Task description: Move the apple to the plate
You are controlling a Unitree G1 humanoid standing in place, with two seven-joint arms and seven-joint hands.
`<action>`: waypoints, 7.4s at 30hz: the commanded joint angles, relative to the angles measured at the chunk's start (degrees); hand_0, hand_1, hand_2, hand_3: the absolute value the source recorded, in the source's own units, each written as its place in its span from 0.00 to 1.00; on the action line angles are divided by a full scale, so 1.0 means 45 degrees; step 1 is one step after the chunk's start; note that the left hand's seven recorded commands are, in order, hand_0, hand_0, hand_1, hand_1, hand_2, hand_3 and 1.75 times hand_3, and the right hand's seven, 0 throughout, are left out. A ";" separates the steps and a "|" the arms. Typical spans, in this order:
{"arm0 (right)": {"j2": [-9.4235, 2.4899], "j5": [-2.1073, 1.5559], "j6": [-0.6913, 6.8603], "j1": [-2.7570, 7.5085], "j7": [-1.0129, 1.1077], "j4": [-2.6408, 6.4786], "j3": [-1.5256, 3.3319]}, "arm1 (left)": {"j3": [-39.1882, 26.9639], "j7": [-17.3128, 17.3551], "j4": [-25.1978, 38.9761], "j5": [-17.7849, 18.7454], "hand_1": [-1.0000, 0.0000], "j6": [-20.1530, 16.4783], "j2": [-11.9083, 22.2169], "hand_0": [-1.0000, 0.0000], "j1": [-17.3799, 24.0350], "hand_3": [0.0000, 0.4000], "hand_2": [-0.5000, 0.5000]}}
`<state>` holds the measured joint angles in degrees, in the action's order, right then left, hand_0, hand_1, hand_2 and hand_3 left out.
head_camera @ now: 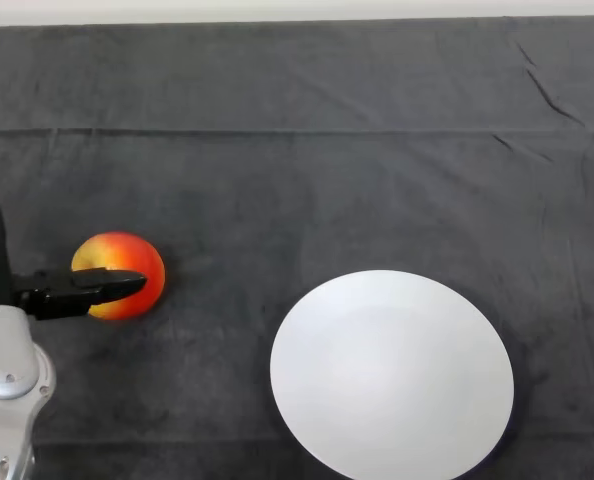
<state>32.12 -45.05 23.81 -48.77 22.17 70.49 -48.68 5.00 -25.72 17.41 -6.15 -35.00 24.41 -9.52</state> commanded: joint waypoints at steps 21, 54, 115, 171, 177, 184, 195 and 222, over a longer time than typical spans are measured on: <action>0.0057 -0.0372 0.0017 0.0368 -0.0069 -0.0379 -0.0116 | 0.0711 0.0921 -0.1713 -0.0084 1.00 -0.0146 -0.0235 1.00 -0.0481 0.00 0.50; 0.0051 -0.0378 0.0020 0.0375 -0.0079 -0.0398 -0.0111 | 0.1084 0.1196 -0.1638 -0.0297 0.00 -0.0690 -0.0134 0.00 -0.0699 1.00 0.50; 0.0164 -0.0387 0.0025 0.0280 0.0001 -0.0151 -0.0152 | 0.7990 0.3872 0.2329 -0.2827 0.00 -0.5293 -0.0479 0.00 -0.5004 1.00 0.50; 0.0179 -0.0365 0.0013 0.0263 0.0027 -0.0106 -0.0162 | 1.0645 0.4687 0.0283 -0.0678 1.00 -0.3611 -0.0963 1.00 -0.6661 0.00 0.50; 0.0180 -0.0364 0.0013 0.0262 0.0028 -0.0104 -0.0163 | 1.0355 0.4618 0.0420 -0.0736 1.00 -0.3778 -0.1024 1.00 -0.6780 0.00 0.50; 0.0180 -0.0363 0.0013 0.0262 0.0029 -0.0104 -0.0164 | 0.9460 0.4532 0.0749 -0.0751 1.00 -0.3919 -0.1016 1.00 -0.6916 0.00 0.50; 0.0168 -0.0360 0.0011 0.0270 0.0025 -0.0123 -0.0163 | 0.7259 0.3218 0.0684 -0.1090 1.00 -0.3025 -0.1054 1.00 -0.6140 0.00 0.50; 0.0117 -0.0351 0.0007 0.0313 -0.0008 -0.0234 -0.0145 | 0.2143 -0.0168 0.1335 -0.1862 1.00 -0.0384 -0.0355 1.00 -0.2882 0.00 0.50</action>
<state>32.12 -45.06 23.81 -48.75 22.17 70.49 -48.68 15.47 -25.63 20.74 -12.68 -37.90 21.10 -23.34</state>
